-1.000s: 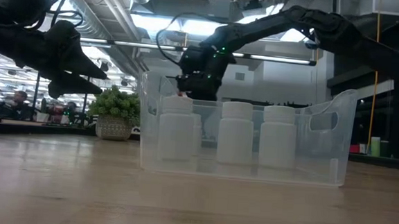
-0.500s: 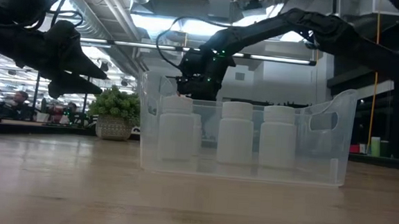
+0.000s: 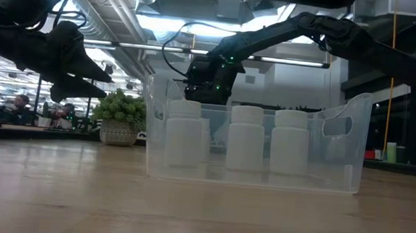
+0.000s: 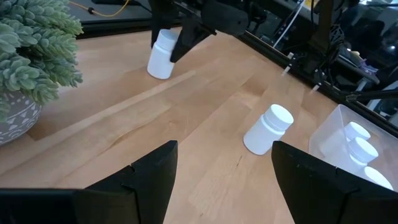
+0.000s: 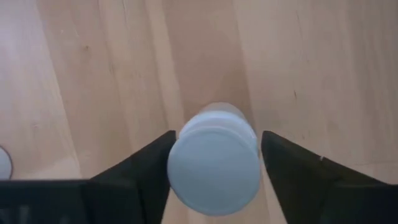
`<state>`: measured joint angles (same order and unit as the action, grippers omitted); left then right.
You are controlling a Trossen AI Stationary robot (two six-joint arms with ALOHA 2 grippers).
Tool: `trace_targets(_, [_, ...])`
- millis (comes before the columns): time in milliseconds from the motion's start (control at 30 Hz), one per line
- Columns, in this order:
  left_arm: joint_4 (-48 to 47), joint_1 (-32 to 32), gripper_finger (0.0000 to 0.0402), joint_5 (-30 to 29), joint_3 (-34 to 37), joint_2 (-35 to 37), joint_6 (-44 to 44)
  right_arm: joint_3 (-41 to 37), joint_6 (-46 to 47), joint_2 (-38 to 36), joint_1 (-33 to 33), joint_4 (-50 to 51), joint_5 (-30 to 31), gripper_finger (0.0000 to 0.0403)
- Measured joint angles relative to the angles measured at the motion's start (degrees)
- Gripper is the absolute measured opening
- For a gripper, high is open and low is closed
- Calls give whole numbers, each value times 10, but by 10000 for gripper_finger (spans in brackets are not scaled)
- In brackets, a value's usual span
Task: Pick and place pill bottles into a basket
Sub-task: Put the white medicine bottle into the transparent bin
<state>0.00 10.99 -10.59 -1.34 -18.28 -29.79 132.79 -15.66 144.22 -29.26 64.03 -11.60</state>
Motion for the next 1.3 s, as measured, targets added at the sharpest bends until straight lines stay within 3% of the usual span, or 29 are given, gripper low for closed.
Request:
trace_targets(133, [0,0,253,0,0,0,0,0,0,0,0,0,-3,172])
trace_targets(367, [0,0,253,2,0,0,0,0,0,-1,4,12,-16,171])
trace_targets(600, [-2,0,253,17,0,0,6,22,-28,-19,23,110,-16,171])
trace_targets(1000, [-4,0,253,34,0,0,36,15,8,-189,71,162,-9,171])
trace_targets(1200, [-6,0,253,47,0,-1,59,15,62,-274,140,176,-6,171])
trace_targets(1300, [-7,0,253,55,0,-3,77,15,84,-306,196,172,28,171])
